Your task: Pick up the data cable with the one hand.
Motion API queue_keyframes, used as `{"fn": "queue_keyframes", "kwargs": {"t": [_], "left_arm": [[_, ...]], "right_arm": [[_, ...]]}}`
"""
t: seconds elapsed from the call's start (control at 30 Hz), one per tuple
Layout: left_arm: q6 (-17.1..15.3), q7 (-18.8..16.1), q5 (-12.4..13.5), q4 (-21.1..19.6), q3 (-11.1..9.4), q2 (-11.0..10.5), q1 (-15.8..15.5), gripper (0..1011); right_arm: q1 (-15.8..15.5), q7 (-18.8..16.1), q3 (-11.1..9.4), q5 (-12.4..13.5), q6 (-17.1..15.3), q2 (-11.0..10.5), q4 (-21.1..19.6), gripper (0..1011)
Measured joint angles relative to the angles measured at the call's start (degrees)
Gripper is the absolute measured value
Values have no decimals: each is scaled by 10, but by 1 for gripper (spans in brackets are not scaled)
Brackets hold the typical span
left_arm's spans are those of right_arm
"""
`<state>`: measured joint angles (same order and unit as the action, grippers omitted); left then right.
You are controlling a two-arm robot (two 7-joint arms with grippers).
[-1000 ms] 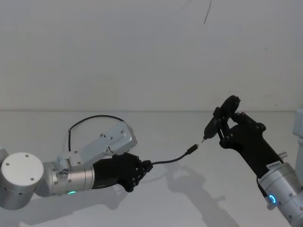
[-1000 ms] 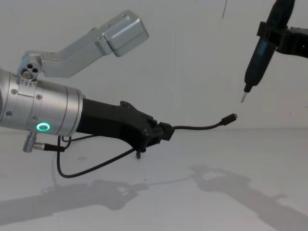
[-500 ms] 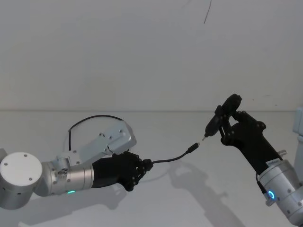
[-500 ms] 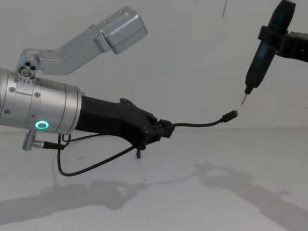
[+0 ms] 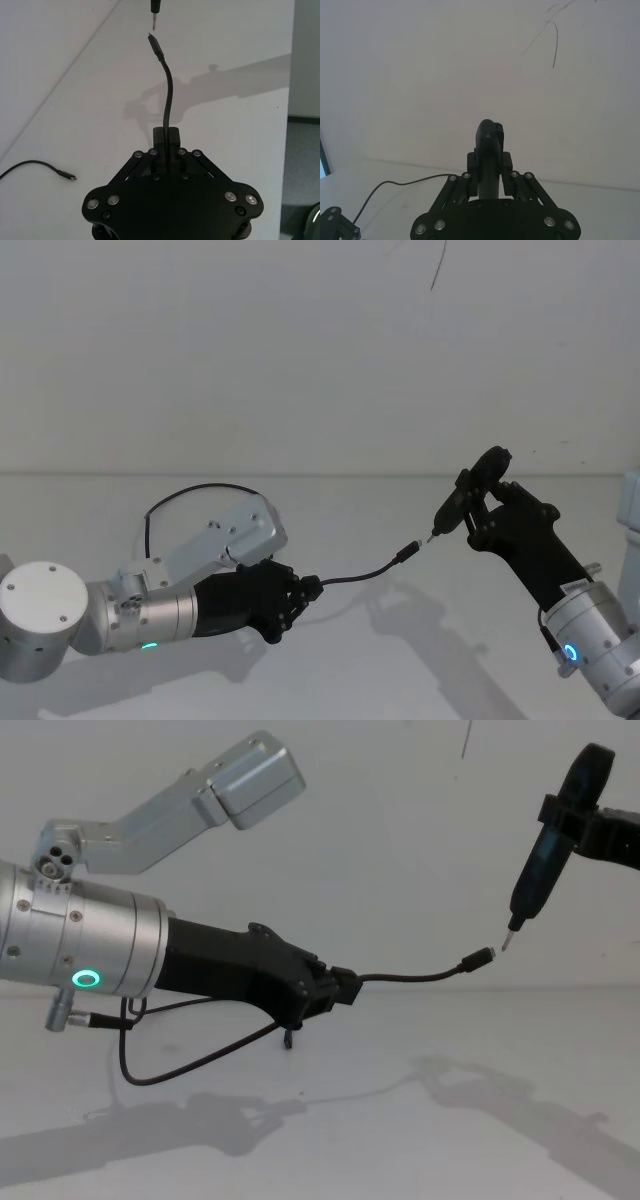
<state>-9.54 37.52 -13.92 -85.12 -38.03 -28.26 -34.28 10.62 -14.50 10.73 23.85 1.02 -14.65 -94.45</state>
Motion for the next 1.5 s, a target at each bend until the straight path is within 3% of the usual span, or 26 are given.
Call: {"fn": "queue_keyframes", "kwargs": {"t": [0.67,1.5], "left_arm": [[1,0,0,0,0,0,0,48],[1,0,0,0,0,0,0,48]], "right_arm": [[12,-10,6,20,2,-4,17,263],[13,-9,9,27,-4,-12,16,263]]}}
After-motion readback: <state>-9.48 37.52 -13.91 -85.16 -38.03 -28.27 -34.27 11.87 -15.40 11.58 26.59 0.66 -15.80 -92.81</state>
